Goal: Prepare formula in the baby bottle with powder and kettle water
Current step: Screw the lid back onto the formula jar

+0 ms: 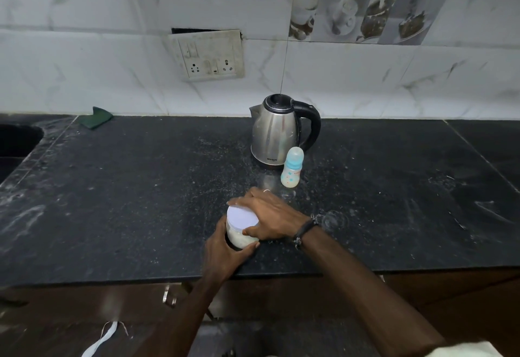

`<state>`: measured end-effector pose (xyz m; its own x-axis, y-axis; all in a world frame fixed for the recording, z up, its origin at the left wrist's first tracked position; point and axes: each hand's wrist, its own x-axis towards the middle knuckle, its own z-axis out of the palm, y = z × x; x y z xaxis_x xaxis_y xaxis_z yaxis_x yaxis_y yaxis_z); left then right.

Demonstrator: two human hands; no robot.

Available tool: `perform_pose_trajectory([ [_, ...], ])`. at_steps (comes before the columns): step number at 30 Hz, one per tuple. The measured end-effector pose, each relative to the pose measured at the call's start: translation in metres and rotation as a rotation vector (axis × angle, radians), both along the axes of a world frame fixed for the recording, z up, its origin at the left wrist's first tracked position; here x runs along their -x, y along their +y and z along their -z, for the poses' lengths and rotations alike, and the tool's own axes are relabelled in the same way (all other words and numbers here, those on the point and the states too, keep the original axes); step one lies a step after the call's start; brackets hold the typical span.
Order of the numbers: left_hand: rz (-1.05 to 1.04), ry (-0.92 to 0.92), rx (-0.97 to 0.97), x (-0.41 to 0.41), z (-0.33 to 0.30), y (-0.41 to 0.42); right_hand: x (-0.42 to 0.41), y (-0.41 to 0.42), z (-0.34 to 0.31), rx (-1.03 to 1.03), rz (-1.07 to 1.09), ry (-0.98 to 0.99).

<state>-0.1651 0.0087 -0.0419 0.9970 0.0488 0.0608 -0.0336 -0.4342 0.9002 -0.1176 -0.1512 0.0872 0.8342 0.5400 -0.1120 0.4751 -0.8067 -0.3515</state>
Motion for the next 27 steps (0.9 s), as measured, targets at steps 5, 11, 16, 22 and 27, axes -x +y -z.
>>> perform_pose_trajectory([
  [5,0.001,-0.008,-0.001,0.000,0.001,0.001,-0.003,0.009,-0.005,0.192,-0.075,-0.010],
  [11,-0.018,0.007,-0.031,-0.002,0.003,0.000,0.001,0.023,-0.024,0.307,-0.010,-0.166],
  [16,-0.031,0.022,-0.087,-0.002,0.004,0.001,0.012,0.047,-0.023,0.341,0.207,-0.296],
  [22,0.003,0.010,-0.025,-0.001,0.000,0.001,0.012,0.051,-0.019,0.465,0.295,-0.293],
  [27,-0.031,-0.016,-0.043,0.001,-0.004,-0.002,0.005,0.027,-0.034,0.248,0.320,0.021],
])
